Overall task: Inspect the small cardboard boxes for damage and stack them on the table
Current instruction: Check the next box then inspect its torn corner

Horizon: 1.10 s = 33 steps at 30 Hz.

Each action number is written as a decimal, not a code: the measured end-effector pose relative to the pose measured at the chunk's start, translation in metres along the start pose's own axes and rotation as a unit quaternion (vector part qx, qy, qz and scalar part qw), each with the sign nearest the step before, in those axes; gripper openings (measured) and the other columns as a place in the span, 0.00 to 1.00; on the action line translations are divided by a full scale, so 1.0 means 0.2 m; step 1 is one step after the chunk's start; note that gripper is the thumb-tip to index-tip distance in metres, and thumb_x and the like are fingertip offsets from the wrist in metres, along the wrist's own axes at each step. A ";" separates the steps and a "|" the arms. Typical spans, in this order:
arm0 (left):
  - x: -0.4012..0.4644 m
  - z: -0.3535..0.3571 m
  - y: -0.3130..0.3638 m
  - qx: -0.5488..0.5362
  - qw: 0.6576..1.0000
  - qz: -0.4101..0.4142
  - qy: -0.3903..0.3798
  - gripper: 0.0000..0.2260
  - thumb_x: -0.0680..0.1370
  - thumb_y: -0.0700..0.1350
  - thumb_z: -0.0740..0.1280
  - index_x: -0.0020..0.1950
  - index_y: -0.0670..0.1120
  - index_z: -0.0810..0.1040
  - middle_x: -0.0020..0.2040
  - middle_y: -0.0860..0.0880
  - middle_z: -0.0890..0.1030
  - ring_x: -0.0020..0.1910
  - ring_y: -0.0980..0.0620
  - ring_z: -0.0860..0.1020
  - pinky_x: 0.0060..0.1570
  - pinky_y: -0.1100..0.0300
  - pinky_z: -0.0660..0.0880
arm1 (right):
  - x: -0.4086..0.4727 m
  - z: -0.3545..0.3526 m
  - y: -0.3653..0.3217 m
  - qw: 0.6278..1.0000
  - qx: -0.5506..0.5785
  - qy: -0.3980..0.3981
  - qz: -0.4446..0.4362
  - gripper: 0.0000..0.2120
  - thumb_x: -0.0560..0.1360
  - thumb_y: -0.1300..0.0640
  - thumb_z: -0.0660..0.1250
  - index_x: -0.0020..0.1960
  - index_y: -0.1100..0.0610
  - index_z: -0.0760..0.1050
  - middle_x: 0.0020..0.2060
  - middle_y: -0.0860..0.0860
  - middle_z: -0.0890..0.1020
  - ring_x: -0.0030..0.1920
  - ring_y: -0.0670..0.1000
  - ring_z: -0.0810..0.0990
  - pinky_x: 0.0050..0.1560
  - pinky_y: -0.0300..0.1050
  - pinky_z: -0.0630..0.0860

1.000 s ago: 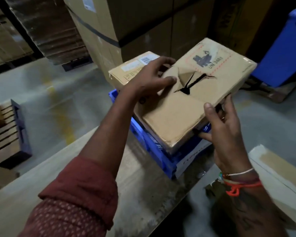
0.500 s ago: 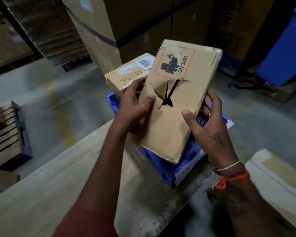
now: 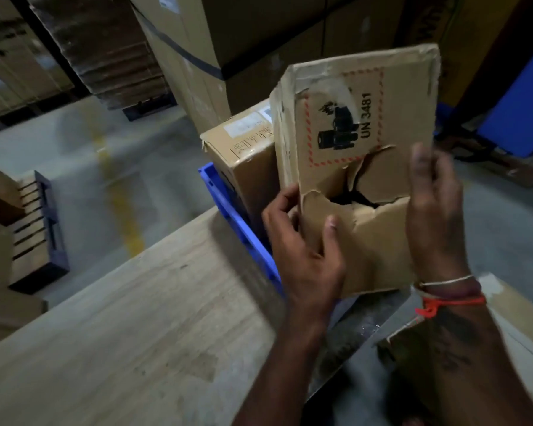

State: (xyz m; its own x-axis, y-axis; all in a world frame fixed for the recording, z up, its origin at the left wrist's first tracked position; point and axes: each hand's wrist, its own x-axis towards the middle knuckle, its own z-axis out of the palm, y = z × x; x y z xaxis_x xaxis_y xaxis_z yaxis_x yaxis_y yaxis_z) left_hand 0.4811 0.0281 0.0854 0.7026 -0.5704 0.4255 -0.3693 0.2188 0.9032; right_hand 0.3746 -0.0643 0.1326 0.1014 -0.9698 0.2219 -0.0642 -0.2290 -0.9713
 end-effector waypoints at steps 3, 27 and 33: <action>-0.09 0.01 -0.03 -0.002 1.000 0.012 0.029 0.27 0.76 0.41 0.74 0.71 0.46 0.66 0.68 0.44 0.72 0.67 0.45 0.75 0.64 0.45 0.76 | 0.06 0.03 -0.05 0.999 0.029 0.029 -0.021 0.14 0.85 0.38 0.53 0.56 0.41 0.76 0.53 0.39 0.83 0.53 0.36 0.80 0.52 0.32 0.75; -0.33 -0.27 -0.51 0.255 0.958 0.013 -0.127 0.17 0.77 0.49 0.72 0.60 0.43 0.73 0.54 0.49 0.74 0.52 0.50 0.76 0.51 0.58 0.75 | 0.10 0.23 0.60 0.948 -0.014 0.000 0.317 0.36 0.81 0.31 0.50 0.73 0.56 0.74 0.71 0.58 0.77 0.70 0.60 0.74 0.75 0.57 0.66; -0.34 -0.34 -0.49 0.257 0.957 0.017 -0.129 0.15 0.76 0.44 0.73 0.59 0.43 0.75 0.54 0.49 0.75 0.54 0.50 0.76 0.54 0.57 0.75 | 0.12 0.15 0.63 0.956 0.003 -0.014 0.293 0.32 0.77 0.33 0.56 0.63 0.56 0.81 0.63 0.55 0.82 0.64 0.56 0.79 0.71 0.58 0.72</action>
State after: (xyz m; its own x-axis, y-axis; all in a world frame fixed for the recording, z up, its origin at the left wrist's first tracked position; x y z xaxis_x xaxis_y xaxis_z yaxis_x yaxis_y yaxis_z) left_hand 0.5106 0.0991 -0.0274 0.5356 -0.7614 0.3651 -0.6865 -0.1408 0.7134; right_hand 0.3989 -0.1143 0.0123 0.0764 -0.9285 -0.3633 -0.1121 0.3541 -0.9285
